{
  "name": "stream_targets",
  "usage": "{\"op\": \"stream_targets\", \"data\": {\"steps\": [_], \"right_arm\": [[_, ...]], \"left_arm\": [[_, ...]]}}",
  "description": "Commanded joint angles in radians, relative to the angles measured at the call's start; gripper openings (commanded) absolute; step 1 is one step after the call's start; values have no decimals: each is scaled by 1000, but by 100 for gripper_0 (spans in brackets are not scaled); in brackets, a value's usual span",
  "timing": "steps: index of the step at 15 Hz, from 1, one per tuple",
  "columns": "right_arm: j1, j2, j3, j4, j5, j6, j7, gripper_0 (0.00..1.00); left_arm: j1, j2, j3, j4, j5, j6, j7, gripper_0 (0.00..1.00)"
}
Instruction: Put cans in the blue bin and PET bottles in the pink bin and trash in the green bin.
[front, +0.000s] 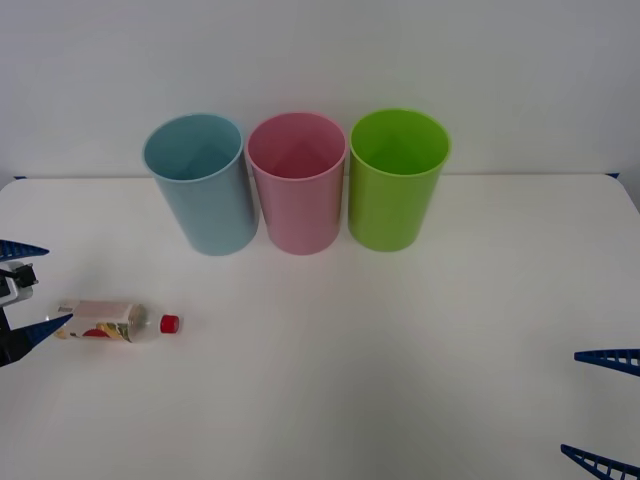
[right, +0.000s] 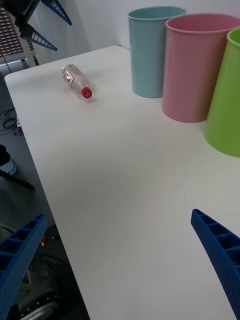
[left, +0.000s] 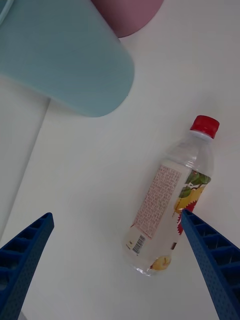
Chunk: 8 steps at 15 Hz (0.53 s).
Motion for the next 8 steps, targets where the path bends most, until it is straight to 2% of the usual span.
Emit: {"op": "stream_targets", "data": {"steps": [1,3,8], "right_arm": [[0,0,0,0,0,0,0,100],[0,0,0,0,0,0,0,100],[0,0,0,0,0,0,0,100]], "left_arm": [[-70,61,-91,60,-4,0,-51,87],[-93,113,-143,71,17,11,-45,87],[-179,171,-264,88,42,11,-25,87]]}}
